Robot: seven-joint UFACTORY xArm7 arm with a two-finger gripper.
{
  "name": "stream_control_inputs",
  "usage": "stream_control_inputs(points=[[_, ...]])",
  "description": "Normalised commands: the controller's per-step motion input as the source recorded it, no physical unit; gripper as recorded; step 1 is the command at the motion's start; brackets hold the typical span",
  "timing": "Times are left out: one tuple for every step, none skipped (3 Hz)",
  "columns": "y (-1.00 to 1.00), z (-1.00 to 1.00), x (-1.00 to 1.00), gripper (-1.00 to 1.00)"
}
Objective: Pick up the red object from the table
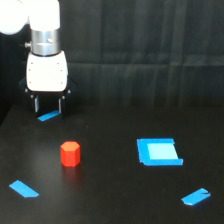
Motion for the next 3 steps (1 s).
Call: stream_control_inputs(points=[[-0.24,-0.16,0.43,0.95],[-0.28,0.0,0.44,0.94],[-0.78,-0.01,0.67,0.96]])
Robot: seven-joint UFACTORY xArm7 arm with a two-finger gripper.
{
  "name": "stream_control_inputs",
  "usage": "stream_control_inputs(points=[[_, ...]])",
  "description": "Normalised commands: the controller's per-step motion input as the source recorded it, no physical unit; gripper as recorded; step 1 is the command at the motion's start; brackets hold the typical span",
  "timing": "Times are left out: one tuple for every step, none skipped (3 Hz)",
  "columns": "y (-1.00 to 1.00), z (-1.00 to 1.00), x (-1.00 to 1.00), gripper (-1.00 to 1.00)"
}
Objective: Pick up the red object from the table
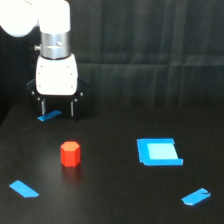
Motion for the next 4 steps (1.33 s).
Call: stream_control_inputs(points=[[-0.84,0.05,0.48,1.0],[-0.83,0.17,0.29,1.0],[-0.83,0.36,0.37,0.96],[-0.86,0.42,0.25,1.0]])
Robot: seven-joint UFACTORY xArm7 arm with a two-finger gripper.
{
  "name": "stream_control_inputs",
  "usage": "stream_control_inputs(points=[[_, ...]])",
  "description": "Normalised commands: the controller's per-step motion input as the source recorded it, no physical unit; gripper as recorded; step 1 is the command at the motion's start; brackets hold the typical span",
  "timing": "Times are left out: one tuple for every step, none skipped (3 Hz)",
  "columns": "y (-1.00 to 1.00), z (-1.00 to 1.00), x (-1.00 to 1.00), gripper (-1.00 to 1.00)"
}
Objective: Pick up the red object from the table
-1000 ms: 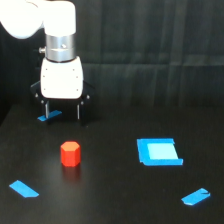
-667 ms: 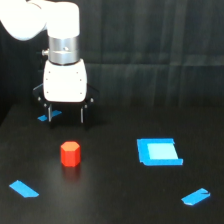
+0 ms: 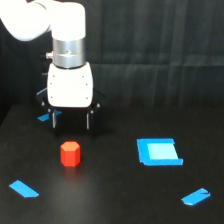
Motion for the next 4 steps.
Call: stream_control_inputs(points=[[-0.92,0.24,0.14,0.99],[-0.84,0.07,0.13,0.98],[-0.8,-0.08,0.38,1.0],[-0.7,-0.03,0.32,0.96]])
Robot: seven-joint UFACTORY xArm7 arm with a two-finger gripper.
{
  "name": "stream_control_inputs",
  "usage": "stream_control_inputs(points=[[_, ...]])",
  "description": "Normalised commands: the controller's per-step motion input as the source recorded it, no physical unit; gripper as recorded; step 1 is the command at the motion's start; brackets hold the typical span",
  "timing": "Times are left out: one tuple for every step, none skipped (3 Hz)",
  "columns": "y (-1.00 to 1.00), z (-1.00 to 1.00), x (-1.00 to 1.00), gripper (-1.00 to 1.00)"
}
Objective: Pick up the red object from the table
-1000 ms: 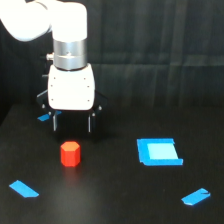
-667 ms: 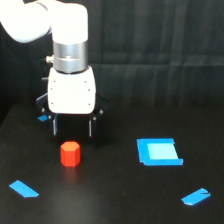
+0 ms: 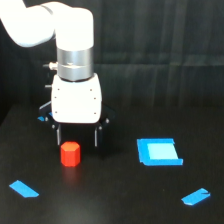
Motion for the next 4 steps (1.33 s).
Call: stream_control_inputs(points=[[-0.55,-0.2,0.08,0.92],[-0.25,-0.2,-0.07,0.93],[-0.17,-0.28,-0.07,0.06],[-0.06,-0.39,0.06,-0.97]])
